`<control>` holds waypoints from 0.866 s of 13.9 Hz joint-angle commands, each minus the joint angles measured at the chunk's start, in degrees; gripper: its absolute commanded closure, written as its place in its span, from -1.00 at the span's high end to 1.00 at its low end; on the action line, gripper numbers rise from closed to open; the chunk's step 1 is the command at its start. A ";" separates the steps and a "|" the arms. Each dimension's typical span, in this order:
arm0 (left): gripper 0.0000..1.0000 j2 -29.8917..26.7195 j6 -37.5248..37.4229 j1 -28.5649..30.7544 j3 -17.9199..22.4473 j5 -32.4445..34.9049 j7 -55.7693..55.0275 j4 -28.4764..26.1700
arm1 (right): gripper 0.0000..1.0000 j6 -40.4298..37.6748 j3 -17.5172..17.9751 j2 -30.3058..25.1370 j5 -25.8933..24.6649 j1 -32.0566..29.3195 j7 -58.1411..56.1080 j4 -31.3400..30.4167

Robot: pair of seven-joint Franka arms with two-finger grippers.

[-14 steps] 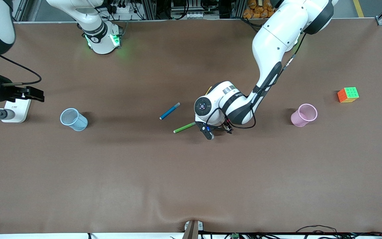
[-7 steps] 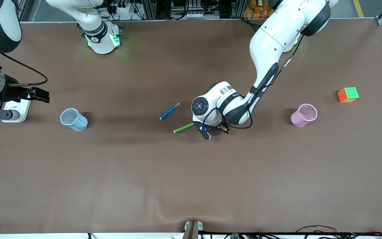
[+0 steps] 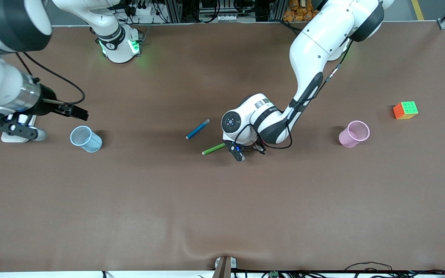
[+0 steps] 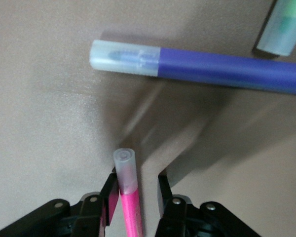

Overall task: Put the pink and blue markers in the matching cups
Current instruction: 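Lower the left gripper and close it on the pink marker, then lift the pink marker with the left gripper while the right gripper reaches markers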

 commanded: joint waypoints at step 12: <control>-1.00 -5.83 -0.75 3.76 -0.45 -0.35 -0.60 1.78 | 1.00 3.36 -0.41 2.54 5.76 6.17 18.51 0.24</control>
